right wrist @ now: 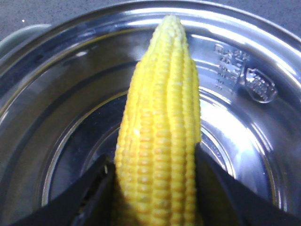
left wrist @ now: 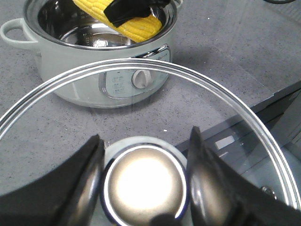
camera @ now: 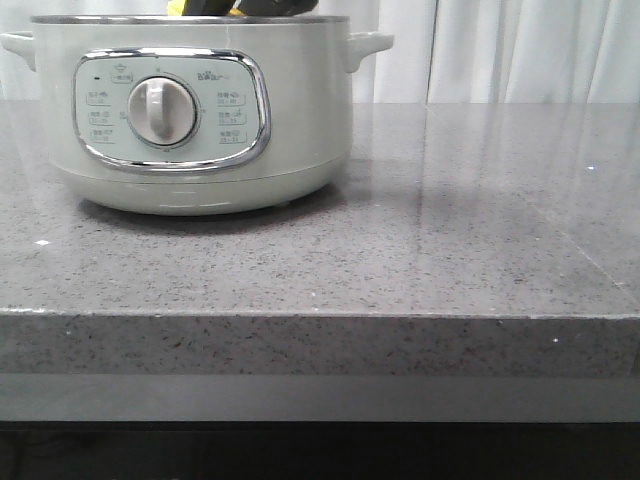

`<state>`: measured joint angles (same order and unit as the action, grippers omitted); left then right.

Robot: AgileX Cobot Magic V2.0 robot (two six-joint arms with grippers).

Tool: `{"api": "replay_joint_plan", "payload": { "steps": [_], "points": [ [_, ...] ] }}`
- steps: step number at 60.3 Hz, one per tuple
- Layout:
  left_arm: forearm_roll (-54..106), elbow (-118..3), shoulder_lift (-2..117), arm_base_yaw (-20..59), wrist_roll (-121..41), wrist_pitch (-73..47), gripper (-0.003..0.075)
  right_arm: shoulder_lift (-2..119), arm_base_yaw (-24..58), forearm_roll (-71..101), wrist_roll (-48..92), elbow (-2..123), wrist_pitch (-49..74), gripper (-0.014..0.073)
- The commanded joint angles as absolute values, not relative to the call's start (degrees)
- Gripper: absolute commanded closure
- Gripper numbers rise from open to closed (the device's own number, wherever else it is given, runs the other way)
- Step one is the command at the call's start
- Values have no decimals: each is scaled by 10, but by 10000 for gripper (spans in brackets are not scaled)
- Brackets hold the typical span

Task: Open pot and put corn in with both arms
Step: 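Carry the corn cob over the open pot with the right gripper, then release the corn into the pot and withdraw the right gripper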

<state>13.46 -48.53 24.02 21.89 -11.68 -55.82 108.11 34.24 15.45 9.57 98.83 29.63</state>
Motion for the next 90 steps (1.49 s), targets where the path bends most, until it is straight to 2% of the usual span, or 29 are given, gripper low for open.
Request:
{"api": "replay_joint_plan", "payload": {
  "steps": [1,7,21,26,35,43,52,72,90],
  "points": [
    [154,-504,243,223,-114,-479,586,1047,341,158,103,1012,274,116],
    [154,-504,243,223,-114,-479,586,1047,341,158,103,1014,273,39],
    [154,-504,243,223,-114,-479,586,1038,339,156,103,1014,275,62],
    [154,-504,243,223,-114,-479,586,1029,337,156,103,1014,275,129],
    [154,-504,243,223,-114,-479,586,1014,333,156,103,1014,271,372],
    [154,-504,243,223,-114,-479,586,1008,328,154,103,1014,265,531],
    [154,-504,243,223,-114,-479,586,999,313,139,103,1014,274,625],
    [154,-504,243,223,-114,-479,586,921,219,139,103,963,285,652],
    [154,-504,243,223,-114,-479,586,749,92,137,103,725,211,652]
  ]
}}
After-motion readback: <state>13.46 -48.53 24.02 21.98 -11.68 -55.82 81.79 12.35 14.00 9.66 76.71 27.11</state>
